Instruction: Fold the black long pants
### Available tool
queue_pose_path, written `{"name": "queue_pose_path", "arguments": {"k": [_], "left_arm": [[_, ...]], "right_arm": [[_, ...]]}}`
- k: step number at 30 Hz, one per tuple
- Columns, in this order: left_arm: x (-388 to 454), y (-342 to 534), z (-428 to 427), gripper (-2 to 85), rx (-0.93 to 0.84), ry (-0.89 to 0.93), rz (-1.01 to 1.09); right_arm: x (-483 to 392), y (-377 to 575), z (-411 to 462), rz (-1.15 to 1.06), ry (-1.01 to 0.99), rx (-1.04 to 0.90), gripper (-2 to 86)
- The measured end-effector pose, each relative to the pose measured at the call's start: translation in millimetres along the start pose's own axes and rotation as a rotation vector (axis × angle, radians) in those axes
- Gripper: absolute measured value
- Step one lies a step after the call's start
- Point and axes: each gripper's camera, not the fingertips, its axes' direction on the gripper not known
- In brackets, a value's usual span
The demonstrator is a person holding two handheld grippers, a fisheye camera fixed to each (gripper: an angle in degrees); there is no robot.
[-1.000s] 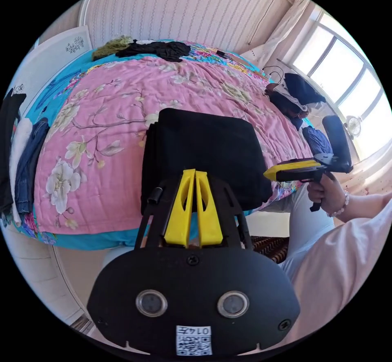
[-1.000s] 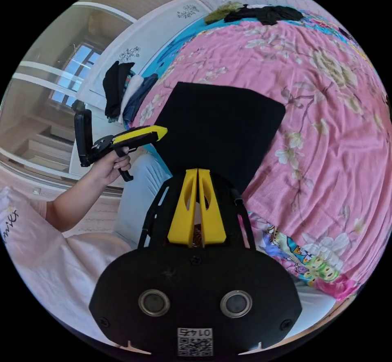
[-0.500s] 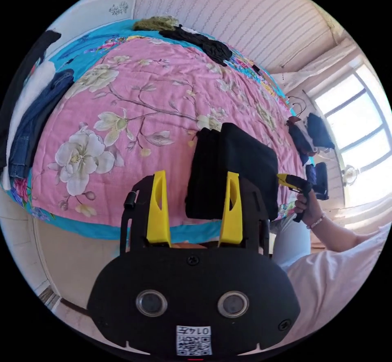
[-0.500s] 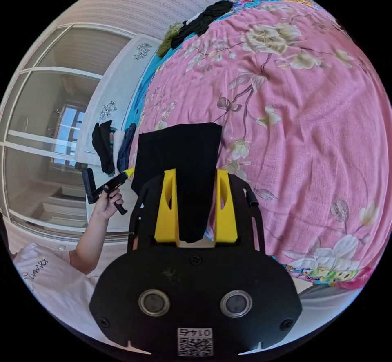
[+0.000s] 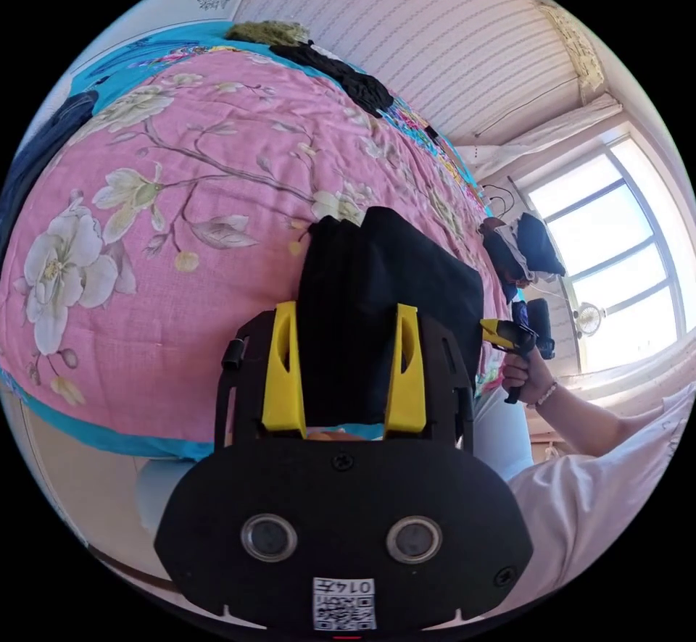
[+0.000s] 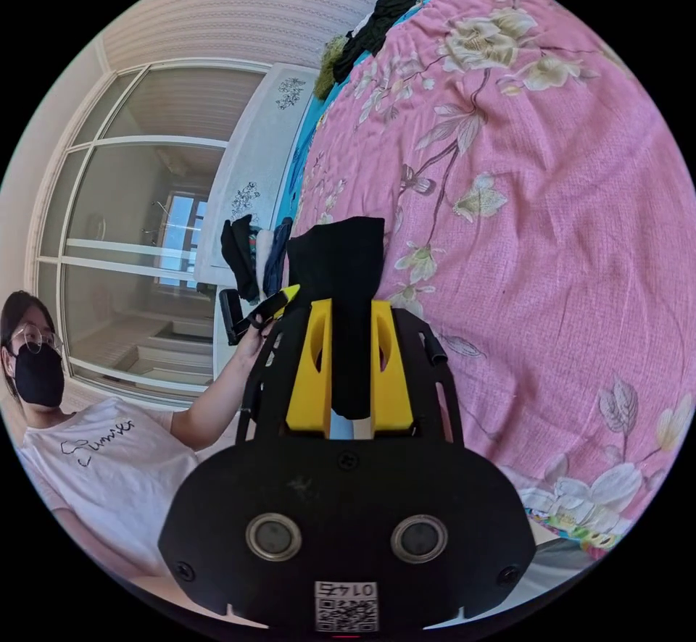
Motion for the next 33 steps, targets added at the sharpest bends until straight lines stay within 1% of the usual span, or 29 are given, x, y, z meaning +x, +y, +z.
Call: {"name": "queue_pose_path", "arguments": {"k": [2,4,6,11,15,17,20,22,26,30,32,33], "left_arm": [[-8,2,-9,13.1,0.007,0.029,0.001],[-28,6,-20,9.1,0.013,0.144,-0.063],[-41,11,-26,7.6,0.012,0.212,-0.105],[-47,26,-49,6.5,-0.010,0.166,-0.064],[-63,58,-75,6.4,-0.046,0.142,-0.091],[-73,73,-79,6.4,-0.058,0.133,-0.125],[-84,88,-85,7.0,-0.027,0.146,-0.164],[-90,91,-87,8.2,-0.044,0.133,-0.181],[-97,99,-94,8.5,-0.060,0.157,-0.185],[-93,125,-119,7.1,-0.007,0.147,-0.151],[-92,142,-133,6.8,0.048,0.172,-0.153],[-94,157,-145,6.7,0.109,0.201,-0.166]], "right_arm": [[-4,-1,5,-0.007,-0.024,-0.001,10.2],[-11,-1,12,-0.020,-0.034,-0.006,11.7],[-16,0,18,-0.032,-0.020,-0.023,11.8],[-28,-3,38,-0.024,-0.023,-0.055,10.3],[-61,-11,69,-0.125,0.107,-0.146,7.4],[-68,-16,86,-0.130,0.139,-0.197,7.3],[-76,-24,115,-0.105,0.129,-0.245,9.3],[-87,-30,137,-0.101,0.120,-0.279,9.8],[-112,-33,152,-0.120,0.123,-0.316,8.0],[-170,-23,162,-0.288,0.179,-0.342,5.3],[-202,-22,168,-0.380,0.219,-0.369,4.6],[-225,-23,174,-0.447,0.239,-0.391,4.2]]}}
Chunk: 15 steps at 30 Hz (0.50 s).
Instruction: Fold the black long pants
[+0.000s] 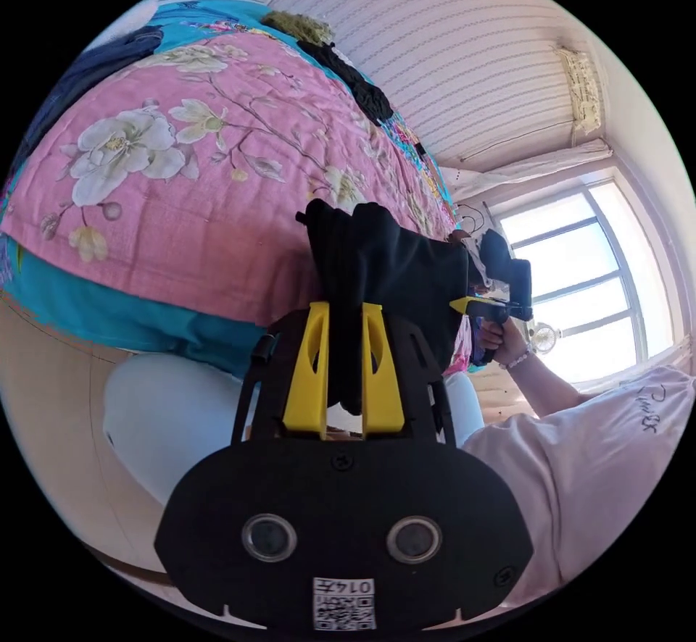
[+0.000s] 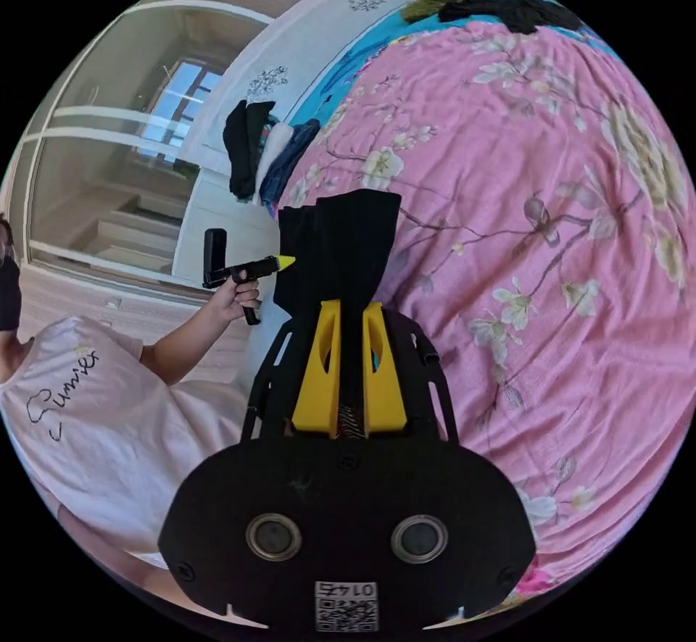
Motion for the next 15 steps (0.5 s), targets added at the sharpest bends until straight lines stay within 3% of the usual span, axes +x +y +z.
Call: {"name": "queue_pose_path", "arguments": {"k": [7,11,15], "left_arm": [[-7,81,-119,6.7,0.549,0.044,-0.023],[-3,94,-190,7.2,0.776,-0.109,-0.068],[-17,65,-266,7.8,0.995,-0.200,-0.106]], "right_arm": [[-162,-124,11,-0.592,0.014,-0.148,3.2],[-247,-211,43,-0.782,-0.025,-0.214,3.6],[-347,-322,74,-0.875,0.009,-0.132,5.0]]}}
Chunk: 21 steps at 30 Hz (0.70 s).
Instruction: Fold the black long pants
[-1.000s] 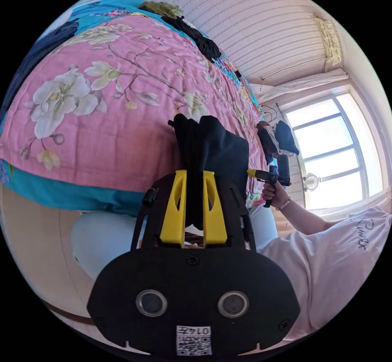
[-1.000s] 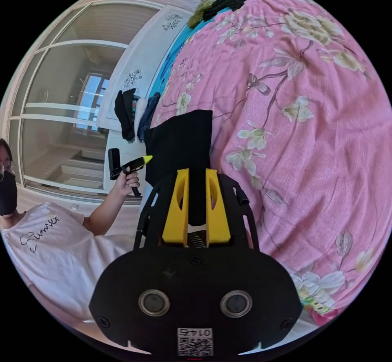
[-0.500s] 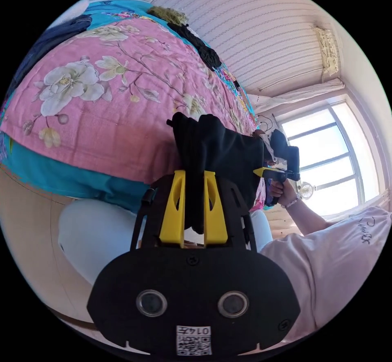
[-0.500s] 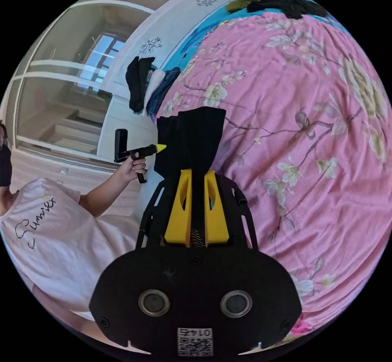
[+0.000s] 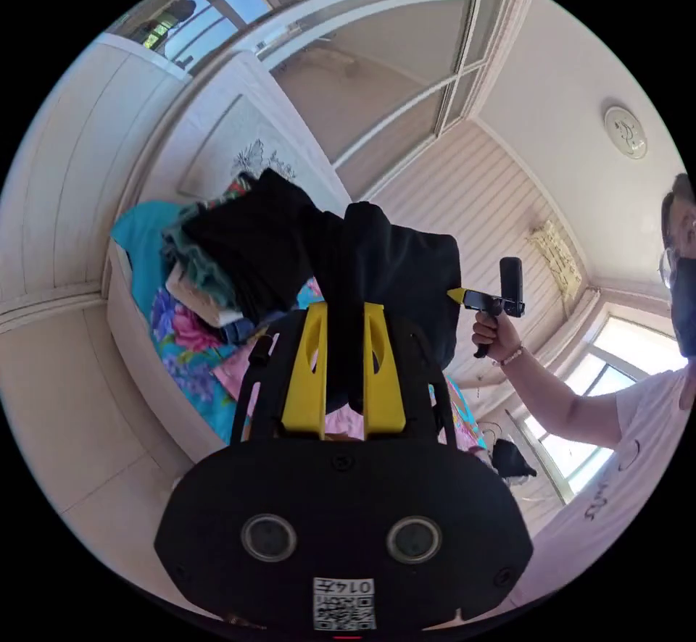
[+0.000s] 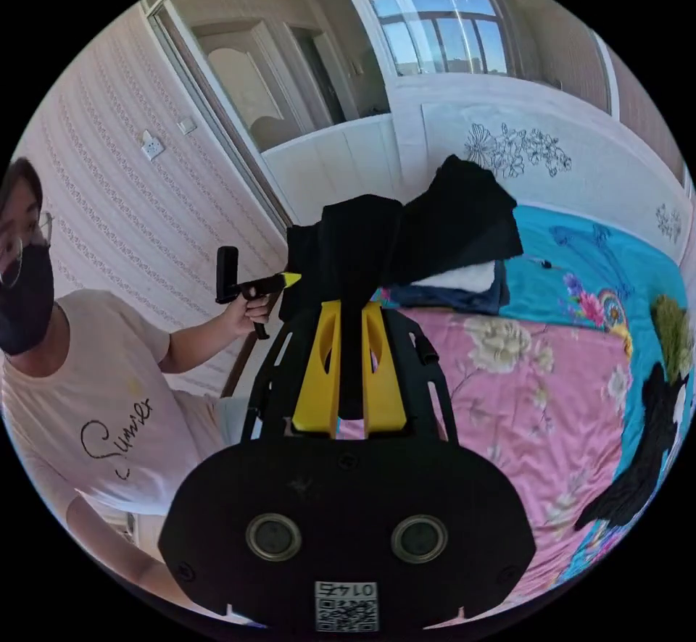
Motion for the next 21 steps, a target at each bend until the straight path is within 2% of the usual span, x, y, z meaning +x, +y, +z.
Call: {"name": "queue_pose_path", "arguments": {"k": [2,5,7,9,10,12,15,17,21], "left_arm": [[-16,-30,12,8.2,0.029,-0.052,-0.031],[-58,-50,49,8.8,0.004,-0.222,-0.161],[-83,-45,78,9.5,-0.067,-0.333,-0.214],[-87,-36,76,9.8,0.009,-0.314,-0.212],[-84,-34,75,9.9,0.005,-0.336,-0.174],[-79,-30,73,10.1,-0.007,-0.350,-0.160],[-74,-17,62,10.9,-0.033,-0.260,-0.170],[-60,-5,50,11.5,-0.065,-0.270,-0.108],[-3,42,1,9.9,-0.020,-0.368,0.108]], "right_arm": [[24,-57,9,0.083,0.039,0.003,6.1],[59,-112,44,0.274,0.202,0.000,6.5],[75,-127,105,0.344,0.154,-0.150,4.2],[76,-131,146,0.332,0.169,-0.266,2.6],[71,-133,154,0.305,0.242,-0.254,1.7],[65,-132,154,0.271,0.249,-0.193,0.7],[54,-126,145,0.275,0.225,-0.174,-0.3],[39,-120,137,0.235,0.248,-0.182,-0.6],[-2,-95,113,0.113,0.359,-0.206,-0.8]]}}
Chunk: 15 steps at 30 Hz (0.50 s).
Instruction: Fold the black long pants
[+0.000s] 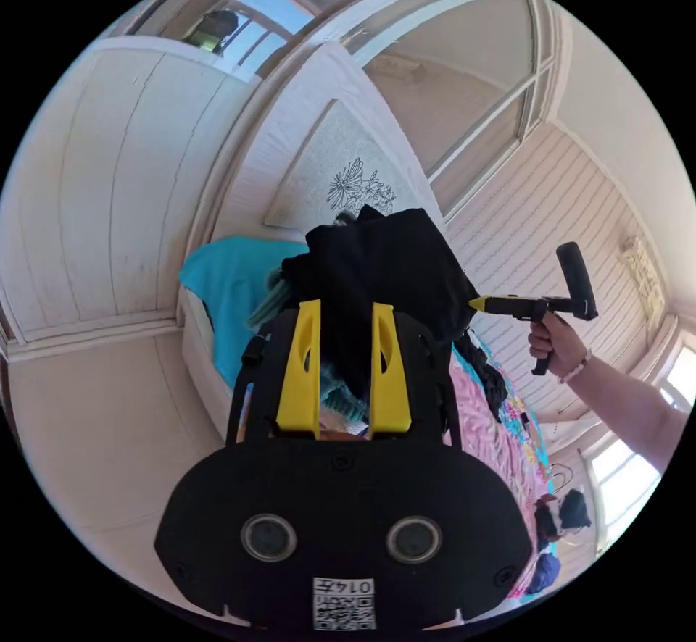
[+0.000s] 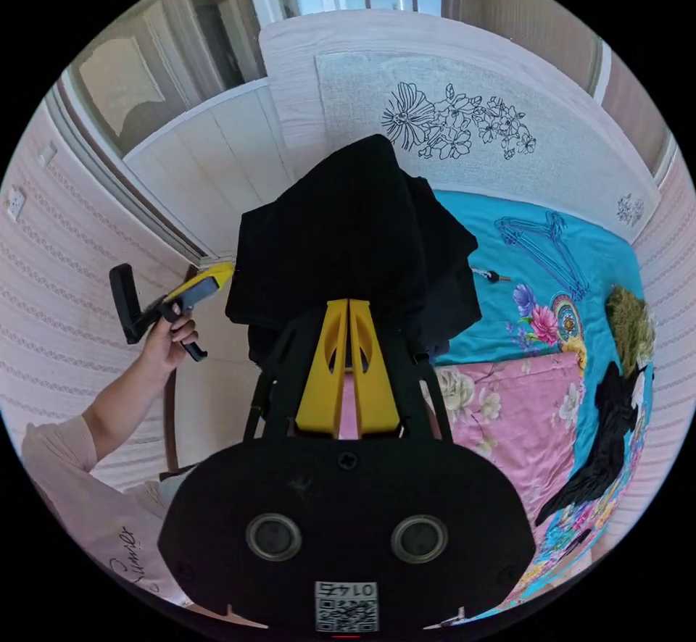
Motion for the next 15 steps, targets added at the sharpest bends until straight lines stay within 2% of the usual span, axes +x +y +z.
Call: {"name": "queue_pose_path", "arguments": {"k": [5,7,9,11,15], "left_arm": [[77,68,-63,7.8,-0.041,-0.078,0.332],[126,113,-89,6.2,-0.041,-0.111,0.543],[161,147,-106,5.2,0.006,-0.114,0.659],[194,176,-118,5.1,0.032,-0.077,0.738],[274,229,-123,6.9,-0.001,0.146,0.839]], "right_arm": [[-21,80,-39,-0.019,-0.060,0.069,-0.5],[-36,148,-57,-0.014,-0.077,0.107,-0.4],[-51,212,-68,0.003,-0.034,0.130,-0.4],[-65,281,-77,0.049,0.025,0.126,-0.4],[-99,445,-104,0.282,0.161,0.064,0.0]]}}
